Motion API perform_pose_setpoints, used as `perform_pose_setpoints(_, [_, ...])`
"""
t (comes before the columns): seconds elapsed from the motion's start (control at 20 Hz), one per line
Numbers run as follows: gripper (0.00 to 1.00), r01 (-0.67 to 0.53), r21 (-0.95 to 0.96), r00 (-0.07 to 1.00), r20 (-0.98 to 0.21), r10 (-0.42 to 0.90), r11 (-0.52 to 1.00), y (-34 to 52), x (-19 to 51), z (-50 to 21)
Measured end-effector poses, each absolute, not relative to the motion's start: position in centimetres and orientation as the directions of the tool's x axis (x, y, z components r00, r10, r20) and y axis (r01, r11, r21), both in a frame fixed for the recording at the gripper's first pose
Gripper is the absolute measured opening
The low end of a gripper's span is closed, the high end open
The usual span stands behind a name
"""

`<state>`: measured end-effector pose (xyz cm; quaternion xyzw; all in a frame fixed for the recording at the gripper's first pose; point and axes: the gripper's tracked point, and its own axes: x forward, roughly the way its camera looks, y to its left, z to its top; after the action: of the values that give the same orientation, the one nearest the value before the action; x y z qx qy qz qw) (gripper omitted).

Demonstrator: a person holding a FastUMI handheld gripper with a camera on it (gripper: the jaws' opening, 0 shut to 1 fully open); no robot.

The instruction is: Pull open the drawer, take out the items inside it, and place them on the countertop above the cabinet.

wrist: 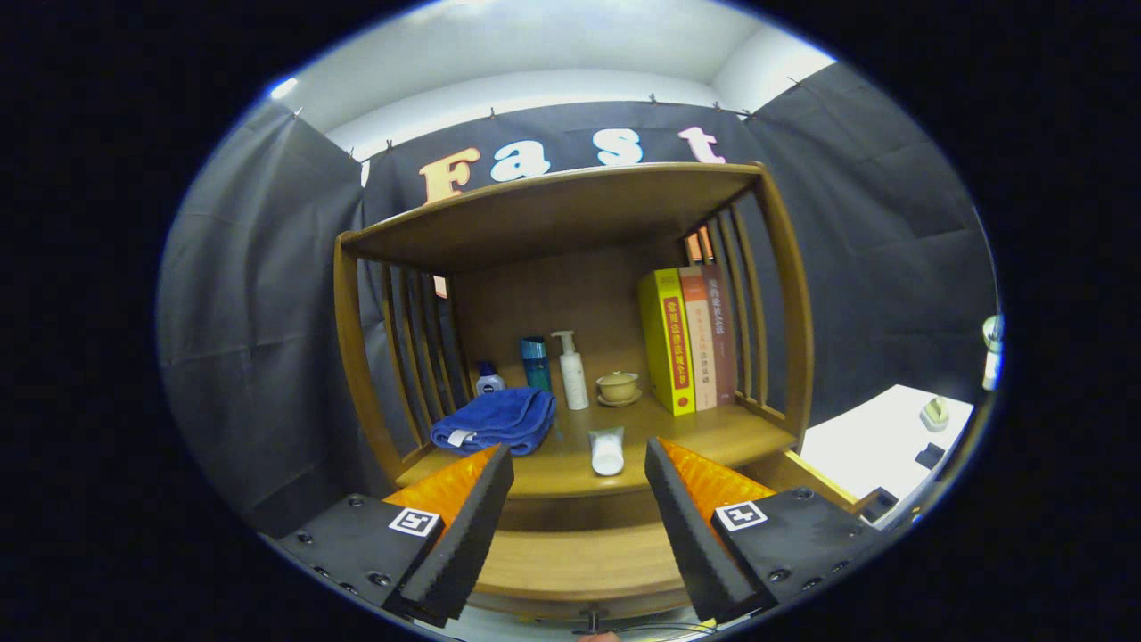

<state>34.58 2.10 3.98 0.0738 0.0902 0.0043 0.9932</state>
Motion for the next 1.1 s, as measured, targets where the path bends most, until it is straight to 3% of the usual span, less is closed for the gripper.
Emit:
perform_pose_setpoints(0.35, [0.97,0.098,0.150,0.987,-0.137,-0.077,0.984,-0.5,30.2,-2.7])
perform_pose_setpoints(0.65, [0.97,0.064,0.029,0.993,-0.105,-0.060,0.998,0.9,28.1,-3.9])
perform_pose_setpoints(1.1, [0.97,0.011,-0.013,0.987,-0.161,-0.013,1.000,3.1,27.4,-8.4])
